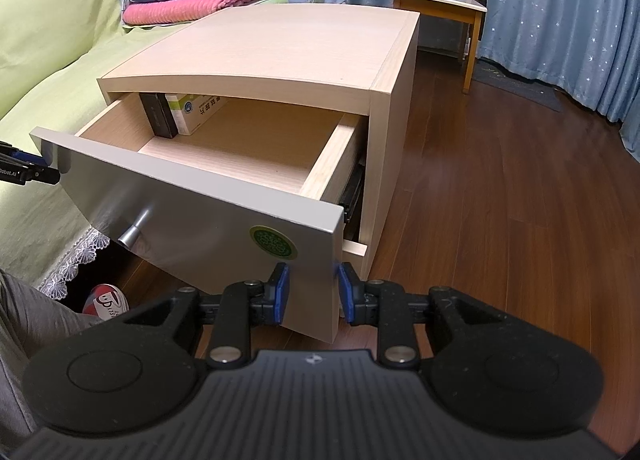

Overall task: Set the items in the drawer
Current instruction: 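Keep pushing the drawer front inward with both grippers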

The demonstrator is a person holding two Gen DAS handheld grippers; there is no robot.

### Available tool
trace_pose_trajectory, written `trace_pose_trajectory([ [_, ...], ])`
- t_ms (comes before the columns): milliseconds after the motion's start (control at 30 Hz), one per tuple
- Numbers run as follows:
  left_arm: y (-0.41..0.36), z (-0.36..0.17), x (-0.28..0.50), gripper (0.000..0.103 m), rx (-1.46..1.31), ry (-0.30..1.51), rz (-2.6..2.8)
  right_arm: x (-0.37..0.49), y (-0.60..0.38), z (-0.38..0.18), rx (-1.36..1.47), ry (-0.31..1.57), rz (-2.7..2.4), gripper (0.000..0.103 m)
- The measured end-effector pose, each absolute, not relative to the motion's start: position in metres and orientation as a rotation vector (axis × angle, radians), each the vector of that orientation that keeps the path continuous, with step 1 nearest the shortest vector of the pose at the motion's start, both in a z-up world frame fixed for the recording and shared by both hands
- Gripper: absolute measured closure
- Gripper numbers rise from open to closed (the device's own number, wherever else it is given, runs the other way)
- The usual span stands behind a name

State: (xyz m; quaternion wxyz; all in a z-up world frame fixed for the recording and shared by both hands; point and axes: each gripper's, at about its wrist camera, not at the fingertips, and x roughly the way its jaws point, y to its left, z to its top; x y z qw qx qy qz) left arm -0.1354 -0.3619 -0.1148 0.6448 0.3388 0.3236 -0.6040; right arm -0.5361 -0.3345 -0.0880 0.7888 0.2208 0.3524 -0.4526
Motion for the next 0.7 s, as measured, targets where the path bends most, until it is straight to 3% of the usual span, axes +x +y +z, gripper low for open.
trace_pose_trajectory([
  [700, -0.3719, -0.1137, -0.1339, 0.051, 0.763, 0.735, -1.38, -0.5313, -0.3431, -0.0889, 0.482, 0.75, -1.005, 0.079],
])
